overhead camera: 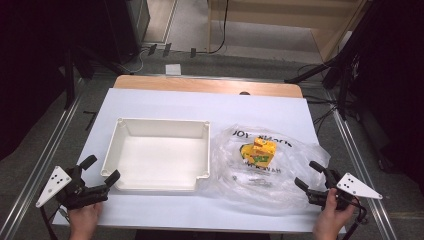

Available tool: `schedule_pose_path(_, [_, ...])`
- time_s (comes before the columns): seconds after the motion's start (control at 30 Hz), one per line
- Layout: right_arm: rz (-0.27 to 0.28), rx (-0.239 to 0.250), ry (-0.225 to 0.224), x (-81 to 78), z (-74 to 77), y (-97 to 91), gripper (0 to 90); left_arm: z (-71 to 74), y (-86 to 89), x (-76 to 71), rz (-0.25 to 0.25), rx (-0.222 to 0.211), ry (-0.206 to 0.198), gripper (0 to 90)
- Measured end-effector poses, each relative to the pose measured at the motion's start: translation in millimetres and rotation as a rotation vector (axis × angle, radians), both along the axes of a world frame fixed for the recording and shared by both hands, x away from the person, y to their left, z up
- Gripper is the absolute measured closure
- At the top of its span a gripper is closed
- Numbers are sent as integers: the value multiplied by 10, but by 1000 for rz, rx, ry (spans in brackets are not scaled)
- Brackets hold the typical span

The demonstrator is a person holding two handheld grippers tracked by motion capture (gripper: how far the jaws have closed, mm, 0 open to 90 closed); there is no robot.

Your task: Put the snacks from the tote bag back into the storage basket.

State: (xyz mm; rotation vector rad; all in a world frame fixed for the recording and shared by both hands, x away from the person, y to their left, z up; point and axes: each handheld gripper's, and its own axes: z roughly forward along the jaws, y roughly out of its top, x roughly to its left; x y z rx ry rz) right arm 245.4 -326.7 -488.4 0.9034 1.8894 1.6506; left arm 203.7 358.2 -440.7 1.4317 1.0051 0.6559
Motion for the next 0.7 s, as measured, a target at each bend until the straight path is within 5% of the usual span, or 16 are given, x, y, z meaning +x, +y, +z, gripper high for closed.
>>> schedule_pose_path(0.17, [-29, 11, -9, -10, -3, -4, 230, 0, 5, -2, -1, -7, -1, 0])
schedule_pose_path(0.33, [-73, -28, 7, 1, 6, 40, 172, 1, 10, 1, 7, -11, -4, 0])
schedule_pose_path(0.43, [-99, -3, 12, 3, 7, 20, 136, 0, 23, 0, 5, -17, -5, 0])
schedule_pose_path(0.5, [-81, 23, 13, 13, 6, -16, 137, -1, 26, -6, 4, -18, -6, 0])
schedule_pose_path(0.63, [-76, -19, 38, 16, 69, -57, 153, -2, 21, -6, 5, -16, -7, 0])
schedule_pose_path(0.7, [-31, -18, 47, 38, 177, -82, 159, -3, 8, -10, -1, -9, -6, 0])
